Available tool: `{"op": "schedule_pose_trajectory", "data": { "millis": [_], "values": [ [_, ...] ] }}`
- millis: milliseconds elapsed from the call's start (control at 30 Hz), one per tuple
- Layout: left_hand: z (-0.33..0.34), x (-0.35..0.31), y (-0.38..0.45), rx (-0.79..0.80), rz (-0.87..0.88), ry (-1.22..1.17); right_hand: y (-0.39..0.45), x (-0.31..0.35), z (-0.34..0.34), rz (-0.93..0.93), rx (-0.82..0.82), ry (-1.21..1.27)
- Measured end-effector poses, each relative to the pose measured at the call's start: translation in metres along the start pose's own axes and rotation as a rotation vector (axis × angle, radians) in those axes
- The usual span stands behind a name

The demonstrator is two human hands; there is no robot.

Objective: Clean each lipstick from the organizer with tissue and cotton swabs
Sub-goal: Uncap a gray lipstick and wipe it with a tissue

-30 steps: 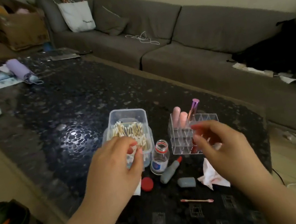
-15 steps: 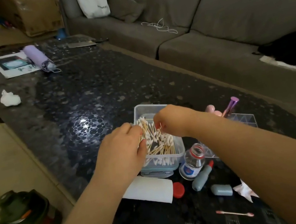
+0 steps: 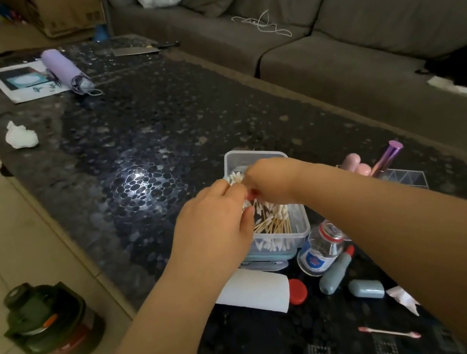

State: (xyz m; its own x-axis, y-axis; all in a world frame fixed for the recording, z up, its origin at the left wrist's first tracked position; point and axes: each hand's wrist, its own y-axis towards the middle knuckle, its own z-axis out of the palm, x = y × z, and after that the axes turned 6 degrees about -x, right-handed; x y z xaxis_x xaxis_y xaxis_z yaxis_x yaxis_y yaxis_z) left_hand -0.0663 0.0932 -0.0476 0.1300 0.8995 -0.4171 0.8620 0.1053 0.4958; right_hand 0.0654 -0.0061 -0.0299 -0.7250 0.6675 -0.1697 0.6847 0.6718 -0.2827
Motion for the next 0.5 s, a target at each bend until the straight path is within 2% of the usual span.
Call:
{"op": "schedule_pose_trajectory", "data": {
  "millis": [233,400,500],
  "values": [
    [-0.005,0.002,-0.002,-0.008,-0.058,-0.033,-0.012,-0.016,-0.005,-0.053,-0.095,0.064],
    [-0.007,-0.001,-0.003,-0.003,-0.075,-0.108,-0.051,-0.023,-0.028,0.029,-0.194,0.505],
    [-0.008,-0.006,-0.004,-0.040,-0.060,-0.144,-0.080,-0.023,-0.031,0.103,-0.269,0.643]
  ]
}}
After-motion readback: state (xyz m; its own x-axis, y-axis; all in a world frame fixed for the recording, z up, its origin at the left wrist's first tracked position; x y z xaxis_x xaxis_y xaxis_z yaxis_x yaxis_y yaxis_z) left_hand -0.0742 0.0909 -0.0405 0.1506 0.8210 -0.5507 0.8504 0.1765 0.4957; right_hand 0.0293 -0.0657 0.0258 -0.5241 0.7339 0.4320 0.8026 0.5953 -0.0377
